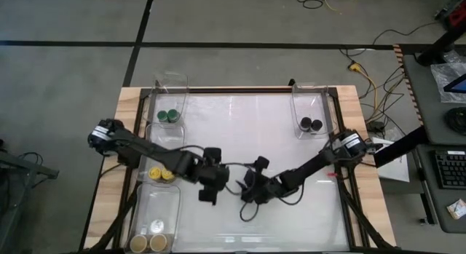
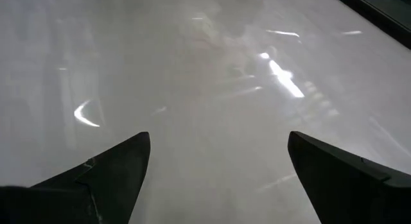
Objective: Sort spices by type
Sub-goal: Return to Home Position
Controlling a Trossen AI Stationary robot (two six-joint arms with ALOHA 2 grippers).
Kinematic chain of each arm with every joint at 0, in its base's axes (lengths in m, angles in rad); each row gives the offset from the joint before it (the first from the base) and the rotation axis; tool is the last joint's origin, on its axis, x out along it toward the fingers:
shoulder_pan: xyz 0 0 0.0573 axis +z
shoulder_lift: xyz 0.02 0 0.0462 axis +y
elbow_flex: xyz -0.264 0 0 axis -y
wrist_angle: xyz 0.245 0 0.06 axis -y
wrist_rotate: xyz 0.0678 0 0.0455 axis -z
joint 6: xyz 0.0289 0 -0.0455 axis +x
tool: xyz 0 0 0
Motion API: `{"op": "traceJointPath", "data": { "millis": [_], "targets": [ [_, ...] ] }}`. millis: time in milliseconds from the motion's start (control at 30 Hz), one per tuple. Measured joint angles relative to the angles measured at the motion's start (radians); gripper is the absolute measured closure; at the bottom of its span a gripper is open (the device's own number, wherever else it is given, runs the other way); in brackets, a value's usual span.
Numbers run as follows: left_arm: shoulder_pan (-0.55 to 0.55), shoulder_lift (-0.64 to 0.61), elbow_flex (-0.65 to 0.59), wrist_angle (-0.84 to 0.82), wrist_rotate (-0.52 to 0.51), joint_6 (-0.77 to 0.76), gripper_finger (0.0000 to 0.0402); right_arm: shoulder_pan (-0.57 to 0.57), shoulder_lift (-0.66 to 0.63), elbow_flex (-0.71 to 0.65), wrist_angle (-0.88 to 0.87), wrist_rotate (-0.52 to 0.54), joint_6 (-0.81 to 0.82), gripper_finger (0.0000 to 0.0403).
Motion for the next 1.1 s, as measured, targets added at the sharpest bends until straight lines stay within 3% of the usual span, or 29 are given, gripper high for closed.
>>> {"op": "traceJointPath", "data": {
  "millis": [133,300,433,667,800,867,933,1033,1100],
  "targets": [
    [0.056,-0.026,-0.092,0.033,0.016,-0.003,0.0086,-0.030,-0.028,-0.011,0.001,-0.006,0.012,0.0042],
    [0.081,-0.127,-0.262,0.210,0.175,-0.005,0.0086,-0.052,-0.112,-0.044,-0.008,-0.030,-0.118,0.0042],
    [0.095,-0.238,-0.355,0.238,0.159,-0.025,0.0086,-0.100,-0.216,-0.092,-0.041,-0.036,-0.206,0.0042],
    [0.138,-0.533,-0.442,0.182,0.083,-0.022,0.0086,-0.215,-0.458,-0.271,-0.063,-0.174,-0.315,0.0042],
    [0.185,-0.751,-0.552,0.242,0.082,0.004,0.0086,-0.285,-0.625,-0.395,-0.051,-0.332,-0.309,0.0042],
    [0.218,-0.850,-0.623,0.291,0.081,0.005,0.0086,-0.304,-0.703,-0.455,-0.046,-0.359,-0.287,0.0042],
    [0.256,-0.931,-0.691,0.329,0.037,0.022,0.0086,-0.325,-0.773,-0.508,-0.051,-0.325,-0.290,0.0042],
    [0.295,-1.016,-0.758,0.341,-0.146,0.069,0.0086,-0.347,-0.863,-0.557,-0.134,-0.220,-0.344,0.0042],
    [0.301,-1.050,-0.785,0.348,-0.276,0.017,0.0086,-0.347,-0.915,-0.568,-0.216,-0.209,-0.284,0.0042]
  ]
}}
